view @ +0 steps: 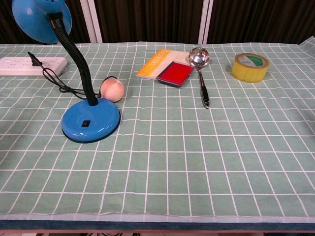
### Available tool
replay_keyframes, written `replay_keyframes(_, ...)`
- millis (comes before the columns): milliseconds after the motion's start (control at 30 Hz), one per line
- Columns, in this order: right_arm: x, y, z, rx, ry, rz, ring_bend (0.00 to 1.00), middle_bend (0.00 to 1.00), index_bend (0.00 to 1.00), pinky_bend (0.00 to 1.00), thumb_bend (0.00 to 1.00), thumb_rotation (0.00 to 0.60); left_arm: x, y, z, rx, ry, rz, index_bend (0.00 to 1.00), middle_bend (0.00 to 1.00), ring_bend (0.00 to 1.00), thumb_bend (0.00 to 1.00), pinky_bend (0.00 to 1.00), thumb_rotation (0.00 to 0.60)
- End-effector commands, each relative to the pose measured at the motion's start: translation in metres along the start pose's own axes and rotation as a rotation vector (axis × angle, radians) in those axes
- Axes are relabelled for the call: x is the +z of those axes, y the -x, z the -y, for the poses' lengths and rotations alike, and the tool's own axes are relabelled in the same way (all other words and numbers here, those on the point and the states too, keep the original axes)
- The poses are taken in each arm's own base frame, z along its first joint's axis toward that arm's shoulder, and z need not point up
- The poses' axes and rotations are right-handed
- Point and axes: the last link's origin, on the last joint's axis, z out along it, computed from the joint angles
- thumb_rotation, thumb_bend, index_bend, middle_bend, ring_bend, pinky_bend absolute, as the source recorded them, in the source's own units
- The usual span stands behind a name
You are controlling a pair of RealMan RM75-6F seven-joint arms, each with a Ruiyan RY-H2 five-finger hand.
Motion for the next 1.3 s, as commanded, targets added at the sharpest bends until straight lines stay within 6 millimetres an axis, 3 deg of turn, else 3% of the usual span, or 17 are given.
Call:
replay_keyframes(33,0.0,0.0,0.0,0.0,-0.001,0.0,0.06,0.04,0.13,0.0,0.17,0.6,0.0,-0.001,-0.001,0.002,0.007,-0.006,0.11,0.04,0.05,0.34,0.1,0.6)
replay_keyframes(800,0.0,0.0,0.0,0.0,0.004,0.005,0.06,0.04,0.13,0.0,0.17,0.6,0.0,0.002,-0.005,0.01,0.038,-0.015,0.1,0.05,0.08,0.36,0.12,0.6)
replay_keyframes(900,-0.001,0.0,-0.001,0.002,0.01,0.009,0.06,0.04,0.13,0.0,0.17,0.6,0.002,0.005,-0.011,0.028,0.081,-0.014,0.1,0.1,0.14,0.37,0.21,0.6)
replay_keyframes(1100,-0.001,0.001,-0.001,0.0,0.012,0.016,0.07,0.04,0.13,0.0,0.17,0.6,0.02,0.021,-0.033,0.047,0.176,-0.021,0.12,0.26,0.38,0.51,0.49,0.6)
replay_keyframes(1300,-0.001,0.001,-0.002,-0.002,0.022,0.019,0.08,0.04,0.13,0.0,0.17,0.6,0.042,0.052,-0.074,0.057,0.305,-0.006,0.18,0.55,0.64,0.67,0.74,0.6)
